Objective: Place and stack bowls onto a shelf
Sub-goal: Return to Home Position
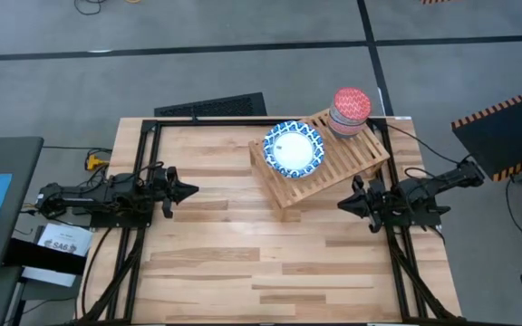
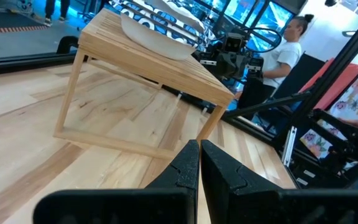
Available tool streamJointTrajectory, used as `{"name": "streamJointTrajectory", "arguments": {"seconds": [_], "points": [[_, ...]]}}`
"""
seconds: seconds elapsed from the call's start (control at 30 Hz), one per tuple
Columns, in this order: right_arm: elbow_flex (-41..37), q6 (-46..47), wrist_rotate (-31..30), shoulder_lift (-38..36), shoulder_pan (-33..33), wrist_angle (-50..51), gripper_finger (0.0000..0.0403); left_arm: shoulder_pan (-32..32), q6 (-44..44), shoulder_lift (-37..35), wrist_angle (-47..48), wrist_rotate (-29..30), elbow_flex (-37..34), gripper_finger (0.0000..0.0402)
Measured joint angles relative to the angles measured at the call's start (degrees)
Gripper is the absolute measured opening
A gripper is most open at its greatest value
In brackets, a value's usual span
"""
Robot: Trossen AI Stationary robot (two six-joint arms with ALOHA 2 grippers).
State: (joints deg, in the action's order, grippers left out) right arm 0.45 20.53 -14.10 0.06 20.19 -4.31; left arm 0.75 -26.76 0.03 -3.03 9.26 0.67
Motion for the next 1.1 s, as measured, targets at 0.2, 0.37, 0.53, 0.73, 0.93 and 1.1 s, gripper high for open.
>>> {"name": "streamJointTrajectory", "arguments": {"seconds": [0.2, 0.37, 0.53, 0.73, 0.93, 1.1], "points": [[-0.02, 0.00, 0.34, 0.06, 0.04, 0.17, 0.0060, 0.02, -0.02, 0.00, 0.03, -1.29, -0.05, 0.0000], [-0.03, 0.00, 0.39, 0.10, 0.04, 0.43, 0.0060, 0.02, -0.02, 0.85, 0.06, -1.37, -0.08, 0.0000], [-0.04, 0.00, 0.42, 0.25, 0.04, 0.52, 0.0060, 0.02, -0.02, 0.83, -0.02, -1.38, -0.11, 0.0000], [-0.04, 0.00, 0.41, 0.26, 0.04, 0.63, 0.0060, 0.02, -0.02, 0.83, -0.03, -1.38, -0.20, 0.0000], [-0.07, 0.00, 0.43, 0.26, 0.04, 0.69, 0.0060, 0.02, -0.02, 0.83, -0.03, -1.36, -0.22, 0.0000], [-0.07, 0.00, 0.43, 0.26, 0.02, 0.76, 0.0060, 0.02, -0.02, 0.83, -0.04, -1.36, -0.24, 0.0000]]}}
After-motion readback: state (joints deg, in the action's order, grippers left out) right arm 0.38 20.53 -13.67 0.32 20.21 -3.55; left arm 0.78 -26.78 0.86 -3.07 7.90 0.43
